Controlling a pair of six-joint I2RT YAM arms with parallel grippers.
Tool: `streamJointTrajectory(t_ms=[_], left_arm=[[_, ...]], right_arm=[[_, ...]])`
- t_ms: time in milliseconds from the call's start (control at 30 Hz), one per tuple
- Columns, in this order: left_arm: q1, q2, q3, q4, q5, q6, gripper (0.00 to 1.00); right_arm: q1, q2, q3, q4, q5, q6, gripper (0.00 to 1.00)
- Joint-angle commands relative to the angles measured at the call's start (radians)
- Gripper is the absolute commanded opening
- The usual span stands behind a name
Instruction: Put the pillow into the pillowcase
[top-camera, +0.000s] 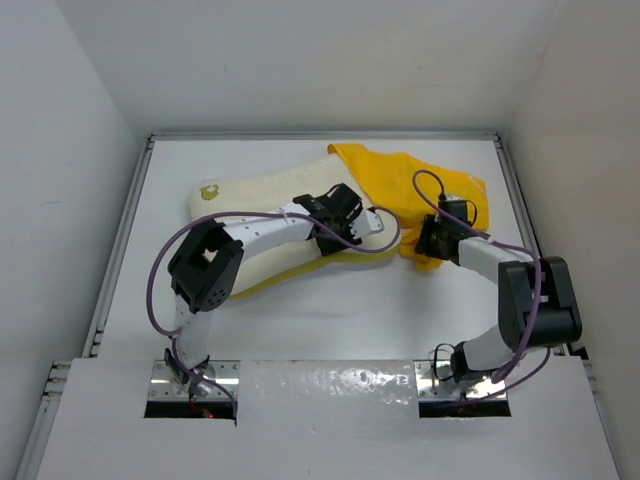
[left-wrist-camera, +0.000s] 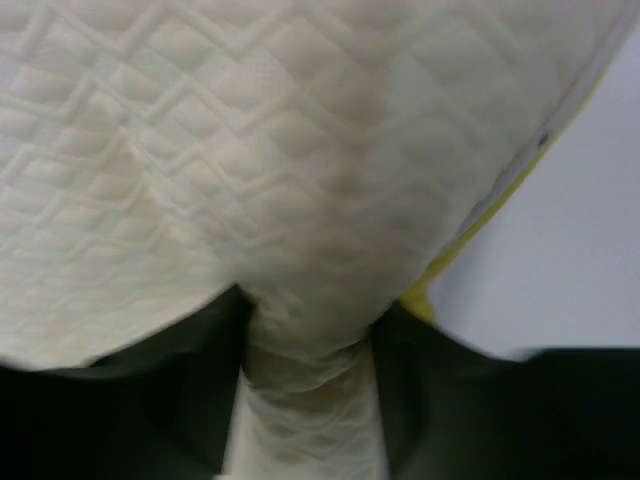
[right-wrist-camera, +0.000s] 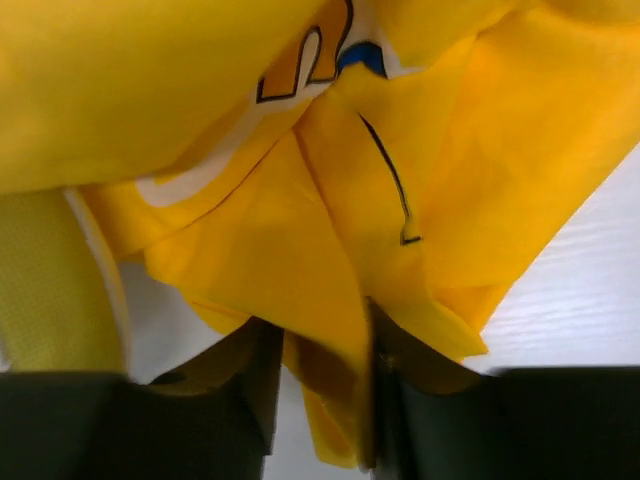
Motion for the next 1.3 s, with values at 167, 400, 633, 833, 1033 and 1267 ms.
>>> streamJointTrajectory(t_ms=[167,400,633,833,1033,1267], left_arm=[[0.032,0.000,-0.036,0.208,-0.205,-0.154,0.00],[0.087,0.035,0.144,0.183,-0.217,-0.231,0.00],[0.080,0.046,0.089,0.182,-0.107,-0.183,0.00],[0.078,0.015,0.033,0.209,-0.094,-0.165,0.00],[0.077,-0.008,0.021,0.232,-0.111,-0.162,0.00],[0.077,-0.019,0.013,0.231,-0.107,-0.165,0.00]], right_arm=[[0.002,-0.206,-0.085,0.010,0.124,0.105,0.00],[0.002,-0.604,-0.207,-0.247,-0.082,0.136,0.00],[0.006,-0.651,-0.165,-0.395,-0.336,0.039,0.89],[0.006,-0.646,-0.024,-0.306,-0.156,0.079,0.23],[0.008,-0.415,-0.065,0.007,-0.176,0.293,0.43],[0.011,-0.179,0.035,0.164,-0.142,0.297,0.68]])
